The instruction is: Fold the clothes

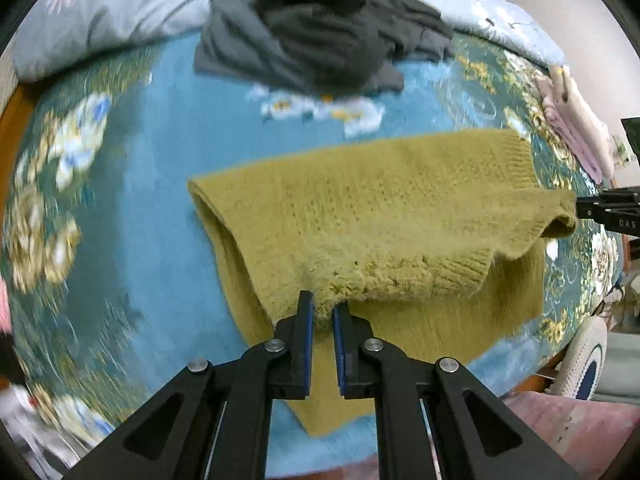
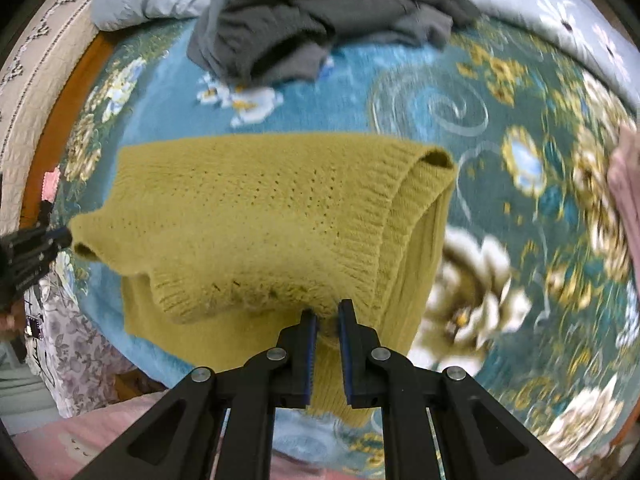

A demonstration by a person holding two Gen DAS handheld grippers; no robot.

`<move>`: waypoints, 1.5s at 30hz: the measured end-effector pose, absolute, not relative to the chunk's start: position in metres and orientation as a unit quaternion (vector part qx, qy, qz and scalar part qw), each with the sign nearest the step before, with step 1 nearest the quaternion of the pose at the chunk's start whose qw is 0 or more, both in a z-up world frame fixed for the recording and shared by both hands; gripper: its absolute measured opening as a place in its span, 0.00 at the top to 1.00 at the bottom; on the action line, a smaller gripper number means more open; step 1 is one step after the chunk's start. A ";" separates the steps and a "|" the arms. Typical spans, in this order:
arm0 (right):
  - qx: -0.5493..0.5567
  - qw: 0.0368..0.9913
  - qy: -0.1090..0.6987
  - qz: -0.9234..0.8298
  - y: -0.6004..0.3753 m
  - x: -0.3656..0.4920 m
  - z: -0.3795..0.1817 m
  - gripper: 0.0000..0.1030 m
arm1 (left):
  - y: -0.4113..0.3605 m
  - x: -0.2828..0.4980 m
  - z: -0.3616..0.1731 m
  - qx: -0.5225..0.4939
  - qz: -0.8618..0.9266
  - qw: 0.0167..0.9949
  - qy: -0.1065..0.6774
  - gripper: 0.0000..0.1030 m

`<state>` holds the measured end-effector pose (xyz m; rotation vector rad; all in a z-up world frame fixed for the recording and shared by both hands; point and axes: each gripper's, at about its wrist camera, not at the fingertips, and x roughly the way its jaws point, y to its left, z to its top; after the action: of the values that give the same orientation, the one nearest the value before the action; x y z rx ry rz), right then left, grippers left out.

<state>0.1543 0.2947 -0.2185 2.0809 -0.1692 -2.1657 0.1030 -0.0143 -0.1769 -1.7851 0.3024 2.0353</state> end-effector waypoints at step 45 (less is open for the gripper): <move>0.668 -0.126 -0.455 -0.575 0.379 0.273 -0.328 0.54 | -0.115 0.201 -0.297 -0.705 0.574 -0.070 -0.409 0.59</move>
<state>0.2728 0.3786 -0.3279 2.2869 -1.5565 -1.9684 0.2009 -0.1148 -0.2970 -2.3206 -1.3465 1.8894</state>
